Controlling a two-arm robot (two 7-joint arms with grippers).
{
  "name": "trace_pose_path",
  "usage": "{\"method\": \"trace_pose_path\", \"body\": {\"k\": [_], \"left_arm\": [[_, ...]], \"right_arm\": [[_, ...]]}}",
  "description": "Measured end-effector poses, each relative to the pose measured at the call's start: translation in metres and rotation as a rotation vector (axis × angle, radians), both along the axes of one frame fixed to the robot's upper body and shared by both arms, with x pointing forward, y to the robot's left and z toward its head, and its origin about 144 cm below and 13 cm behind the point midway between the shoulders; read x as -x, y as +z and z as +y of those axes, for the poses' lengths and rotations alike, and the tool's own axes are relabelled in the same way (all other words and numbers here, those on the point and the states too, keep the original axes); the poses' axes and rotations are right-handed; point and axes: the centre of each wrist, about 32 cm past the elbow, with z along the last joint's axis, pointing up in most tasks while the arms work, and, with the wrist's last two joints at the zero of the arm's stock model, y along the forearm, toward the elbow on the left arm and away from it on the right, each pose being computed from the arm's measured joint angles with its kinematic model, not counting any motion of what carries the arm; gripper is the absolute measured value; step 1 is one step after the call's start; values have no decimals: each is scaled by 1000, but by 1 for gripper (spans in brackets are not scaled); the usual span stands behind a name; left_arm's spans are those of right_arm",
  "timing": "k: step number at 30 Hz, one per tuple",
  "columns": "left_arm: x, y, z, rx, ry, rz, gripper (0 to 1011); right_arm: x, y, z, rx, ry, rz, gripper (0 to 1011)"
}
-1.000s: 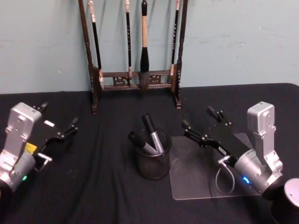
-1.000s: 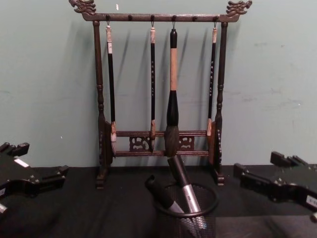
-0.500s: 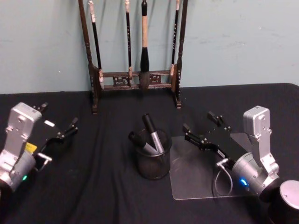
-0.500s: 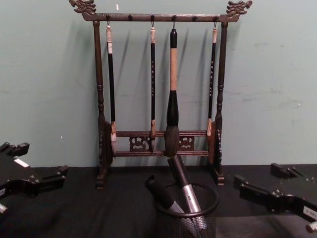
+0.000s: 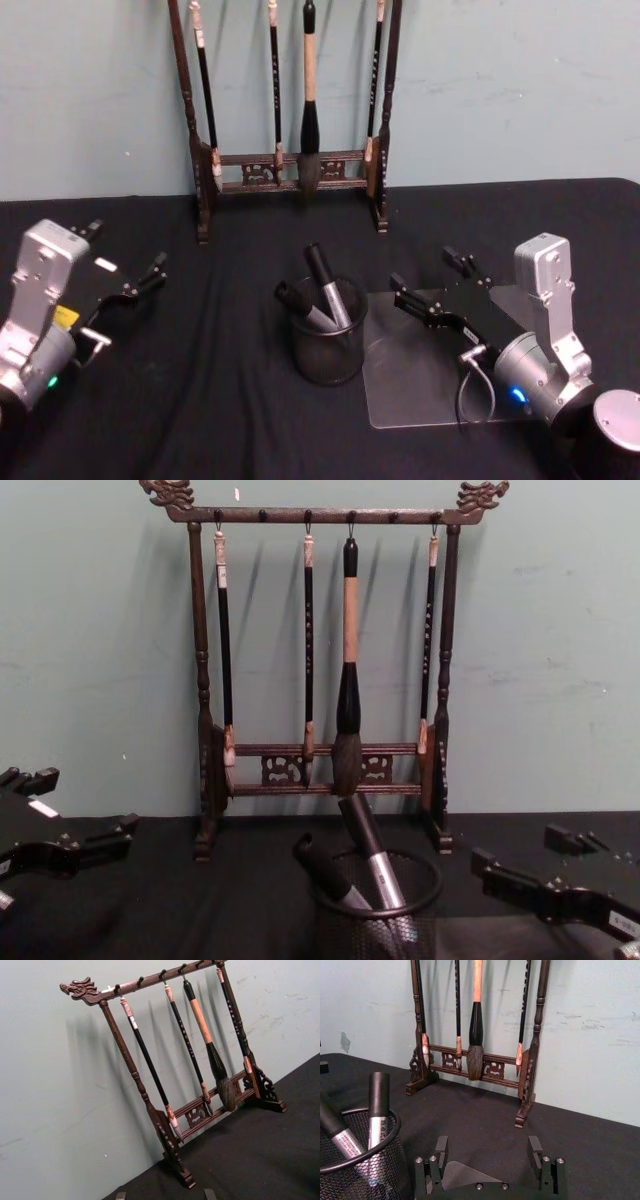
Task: Pick up the water-based marker from the table and place it into the pen holder.
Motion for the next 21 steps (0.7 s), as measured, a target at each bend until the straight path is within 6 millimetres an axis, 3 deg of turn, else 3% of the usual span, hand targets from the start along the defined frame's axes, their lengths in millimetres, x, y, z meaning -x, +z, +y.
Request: {"method": "trace_pose_path", "body": {"k": [21], "left_arm": [[0, 0, 0, 0, 0, 0, 1009]], "right_arm": [[0, 1, 0, -2, 1, -2, 1002]]}}
